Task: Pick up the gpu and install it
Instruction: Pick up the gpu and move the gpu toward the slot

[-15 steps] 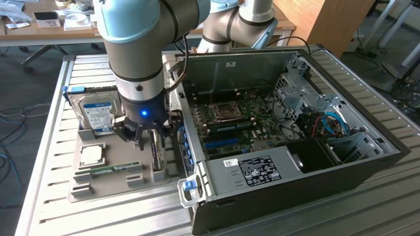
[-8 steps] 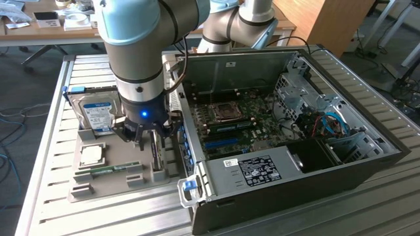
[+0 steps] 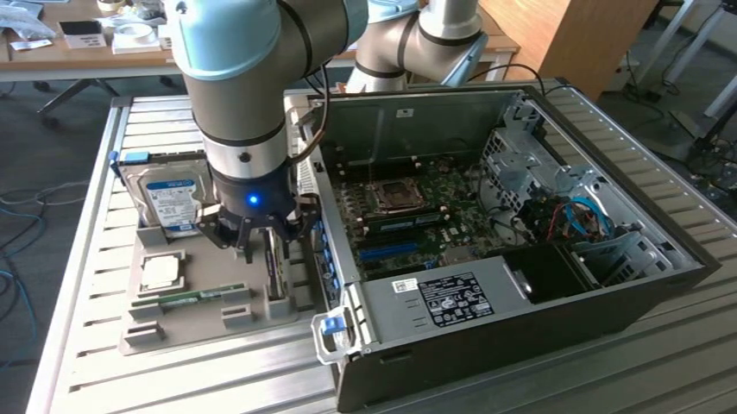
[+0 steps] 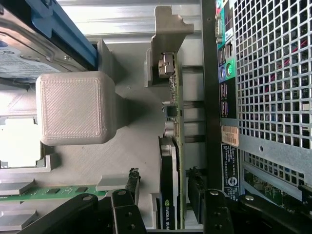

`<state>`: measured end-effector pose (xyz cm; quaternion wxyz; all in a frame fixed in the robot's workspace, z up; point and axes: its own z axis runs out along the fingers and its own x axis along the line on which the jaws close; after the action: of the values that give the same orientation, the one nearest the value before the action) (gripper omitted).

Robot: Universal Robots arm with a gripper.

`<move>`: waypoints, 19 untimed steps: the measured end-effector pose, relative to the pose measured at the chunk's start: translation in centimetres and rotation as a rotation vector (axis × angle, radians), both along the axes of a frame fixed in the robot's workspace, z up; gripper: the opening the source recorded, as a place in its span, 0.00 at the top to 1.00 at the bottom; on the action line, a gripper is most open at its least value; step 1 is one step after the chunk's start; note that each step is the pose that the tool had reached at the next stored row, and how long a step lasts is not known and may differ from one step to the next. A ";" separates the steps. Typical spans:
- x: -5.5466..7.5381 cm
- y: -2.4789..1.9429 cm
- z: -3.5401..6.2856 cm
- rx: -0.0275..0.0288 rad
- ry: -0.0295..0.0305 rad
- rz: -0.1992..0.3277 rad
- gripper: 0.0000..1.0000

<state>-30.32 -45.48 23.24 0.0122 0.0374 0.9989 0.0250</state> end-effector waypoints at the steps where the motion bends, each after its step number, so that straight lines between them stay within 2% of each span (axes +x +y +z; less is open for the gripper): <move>1: 0.0 0.00 0.00 0.0000 0.0001 0.000 0.47; 5: 0.0 0.00 -0.02 0.0001 -0.0001 0.000 0.48; 6: 0.0 0.00 -0.02 0.0001 -0.0001 0.000 0.55; 17: 0.0 0.00 -0.04 0.0001 0.0000 0.000 0.55; 18: 0.0 0.00 -0.04 0.0001 0.0000 0.000 0.56; 19: 0.0 0.00 -0.04 0.0000 0.0000 0.000 0.63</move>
<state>-30.32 -45.48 23.19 0.0122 0.0374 0.9989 0.0250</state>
